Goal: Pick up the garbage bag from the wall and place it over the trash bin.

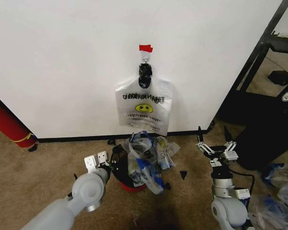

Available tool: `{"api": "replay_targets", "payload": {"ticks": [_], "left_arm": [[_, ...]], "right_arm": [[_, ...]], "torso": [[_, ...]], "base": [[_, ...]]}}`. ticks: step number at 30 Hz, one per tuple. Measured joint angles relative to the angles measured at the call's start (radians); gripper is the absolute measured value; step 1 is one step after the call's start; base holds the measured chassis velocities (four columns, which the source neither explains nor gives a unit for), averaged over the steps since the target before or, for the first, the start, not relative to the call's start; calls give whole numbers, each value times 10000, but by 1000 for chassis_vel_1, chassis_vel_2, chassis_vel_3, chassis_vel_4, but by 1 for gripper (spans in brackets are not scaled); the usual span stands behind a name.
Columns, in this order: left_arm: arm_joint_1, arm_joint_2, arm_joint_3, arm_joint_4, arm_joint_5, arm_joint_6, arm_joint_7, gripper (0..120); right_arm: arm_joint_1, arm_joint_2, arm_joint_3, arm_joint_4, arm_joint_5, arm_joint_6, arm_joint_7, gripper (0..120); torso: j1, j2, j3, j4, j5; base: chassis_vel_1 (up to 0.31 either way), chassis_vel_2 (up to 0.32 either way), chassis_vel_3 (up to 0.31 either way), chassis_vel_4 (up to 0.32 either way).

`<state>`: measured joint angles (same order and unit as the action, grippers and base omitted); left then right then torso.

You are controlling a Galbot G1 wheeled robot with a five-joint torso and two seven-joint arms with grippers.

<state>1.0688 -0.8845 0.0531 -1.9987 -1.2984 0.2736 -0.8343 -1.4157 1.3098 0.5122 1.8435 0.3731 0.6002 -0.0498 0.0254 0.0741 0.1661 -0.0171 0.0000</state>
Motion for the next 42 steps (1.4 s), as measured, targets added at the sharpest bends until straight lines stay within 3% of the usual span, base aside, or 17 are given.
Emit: {"api": "replay_targets", "payload": {"ticks": [7, 12, 14, 17, 21, 24, 29, 31, 34, 36, 37, 39, 40, 42], "left_arm": [[-54, -58, 344, 178, 497, -85, 20, 0], [-407, -499, 660, 564, 858, 367, -167, 0], [-613, -655, 773, 671, 976, 494, -185, 0], [-765, -711, 733, 501, 1053, 751, -190, 14], [-800, -600, 600, 306, 1152, 828, -171, 24], [-732, -262, 282, 60, 1234, 851, -109, 39], [-506, 68, -305, -254, 1345, 783, -42, 52], [-271, 258, -728, -437, 2258, 280, 192, 66], [-48, 302, -968, -575, 2929, -180, 484, 72], [110, 290, -1052, -798, 3862, -734, 1019, 81], [137, 232, -966, -900, 4341, -1033, 1419, 86], [163, 215, -952, -932, 4481, -1102, 1532, 88], [427, 116, -928, -1113, 5185, -1409, 1954, 94], [1143, -71, -983, -1362, 6345, -1857, 2476, 98]], "right_arm": [[-34, 177, -146, -388, 287, -330, -188, 100], [-53, 539, -251, -448, -155, -743, -143, 100], [-21, 600, -259, -487, -288, -831, -76, 100], [113, 674, -459, -598, -578, -1069, 47, 100], [142, 787, -593, -675, -712, -1135, 103, 100], [143, 922, -794, -780, -835, -1153, 204, 100], [175, 970, -857, -954, -918, -1161, 206, 100], [262, 893, -982, -1081, -858, -1331, 206, 100], [274, 746, -1151, -1073, -644, -1707, 204, 100], [212, 404, -1450, -881, 33, -2508, 111, 100], [129, 126, -1602, -658, 629, -3055, 46, 100], [127, 53, -1654, -612, 778, -3196, 41, 100], [207, -321, -1987, -427, 1487, -3862, 29, 100], [655, -982, -2611, -193, 2695, -4965, 102, 100]], "torso": [[0, 0, 0, -1, 3], [-1, 1, -2, 8, 8], [-1, 1, -1, -6, 2], [1, -2, 1, -4, -1], [1, -2, 1, -4, -4], [1, -2, 1, -1, -4], [1, -2, 1, -1, -3], [1, -2, 1, -2, -2], [1, -2, 1, 1, -3], [1, -2, 0, 6, 0], [1, -2, 0, -2, -2], [1, -2, 0, -8, -3], [1, -2, 1, -18, -4], [1, -2, 0, 2, 0]], "base": [[0, 0, 0, 0], [0, 0, 0, 0], [0, 0, 0, 0], [0, 0, 0, 0], [0, 0, 0, 0], [0, 0, 0, 0], [0, 0, 0, 0], [0, 0, 0, 0], [0, 0, 0, 0], [0, 0, 0, 0], [0, 0, 0, 0], [0, 0, 0, 0], [0, 0, 0, 0], [0, 0, 0, 0]]}}
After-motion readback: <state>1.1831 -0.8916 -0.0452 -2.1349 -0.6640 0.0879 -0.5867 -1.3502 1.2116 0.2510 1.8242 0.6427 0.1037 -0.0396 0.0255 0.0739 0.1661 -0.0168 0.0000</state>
